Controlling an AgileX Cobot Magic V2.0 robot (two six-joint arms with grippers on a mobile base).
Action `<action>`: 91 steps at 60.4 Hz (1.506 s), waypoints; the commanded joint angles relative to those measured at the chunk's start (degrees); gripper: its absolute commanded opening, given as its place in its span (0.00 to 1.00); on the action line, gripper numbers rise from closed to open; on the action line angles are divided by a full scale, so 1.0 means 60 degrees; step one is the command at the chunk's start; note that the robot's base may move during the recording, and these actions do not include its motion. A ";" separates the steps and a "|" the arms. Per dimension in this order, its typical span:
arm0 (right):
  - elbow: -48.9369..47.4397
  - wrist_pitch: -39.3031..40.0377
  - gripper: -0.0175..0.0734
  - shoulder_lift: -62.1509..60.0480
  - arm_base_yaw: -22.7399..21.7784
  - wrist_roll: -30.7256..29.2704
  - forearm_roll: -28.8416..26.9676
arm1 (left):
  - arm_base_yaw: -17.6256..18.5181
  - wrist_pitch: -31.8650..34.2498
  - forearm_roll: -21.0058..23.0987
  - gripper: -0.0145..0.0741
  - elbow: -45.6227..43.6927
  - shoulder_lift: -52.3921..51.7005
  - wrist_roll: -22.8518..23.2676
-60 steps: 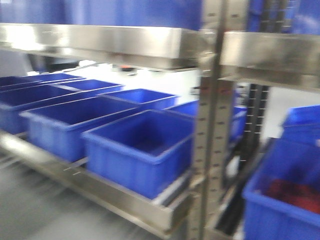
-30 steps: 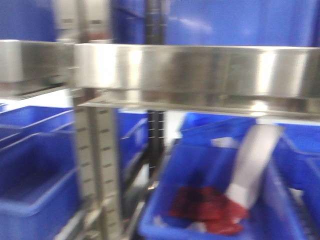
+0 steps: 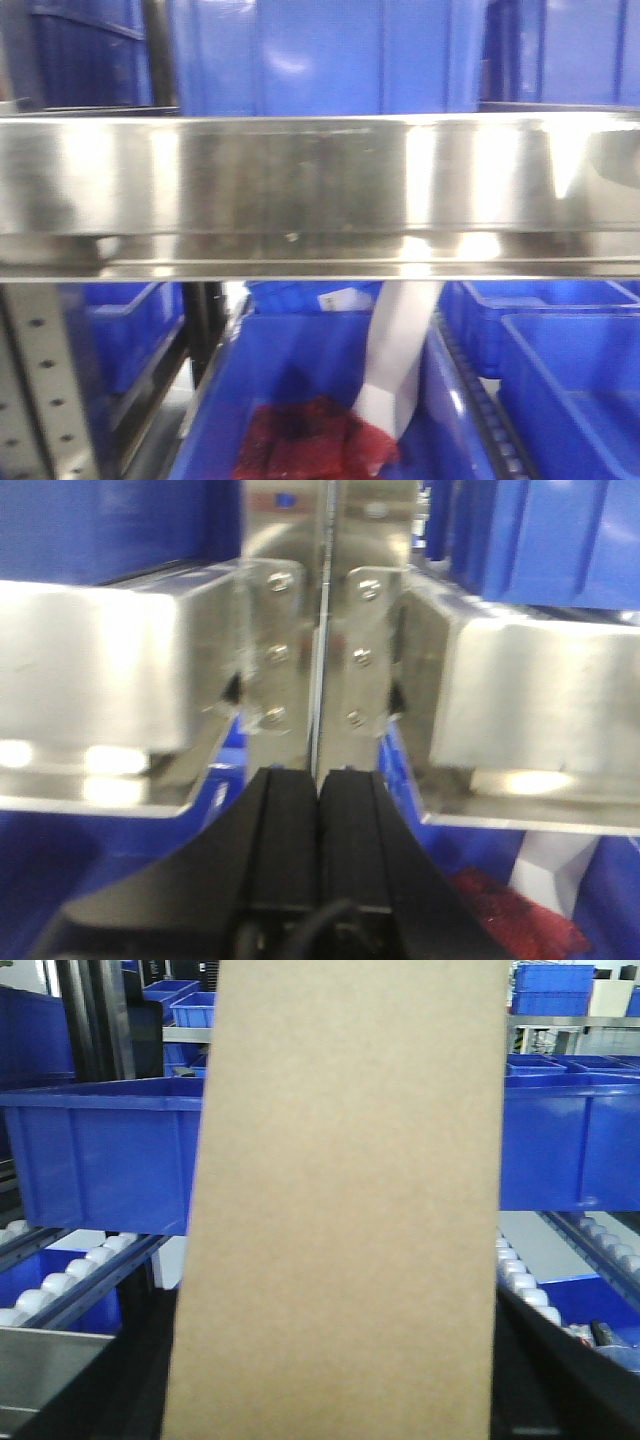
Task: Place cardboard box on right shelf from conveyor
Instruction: 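Drive toward the steel shelf rack with blue bins, box held, then raise the held box with the right gripper above the shelf edge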
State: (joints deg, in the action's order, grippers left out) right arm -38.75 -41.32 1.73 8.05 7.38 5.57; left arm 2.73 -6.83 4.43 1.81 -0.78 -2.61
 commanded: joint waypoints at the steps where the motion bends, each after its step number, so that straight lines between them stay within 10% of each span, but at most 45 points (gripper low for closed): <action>1: -0.0239 0.1006 0.38 0.0184 -0.0040 -0.0091 0.0106 | 0.0018 0.0843 0.0056 0.03 0.0082 -0.0145 -0.0003; 91: -0.0239 0.1015 0.38 0.0184 -0.0040 -0.0091 0.0091 | 0.0018 0.0843 0.0056 0.03 0.0082 -0.0127 -0.0003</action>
State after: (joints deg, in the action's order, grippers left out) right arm -38.75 -41.32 1.73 8.05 7.38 5.57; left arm 2.73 -6.83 4.43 1.81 -0.78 -2.61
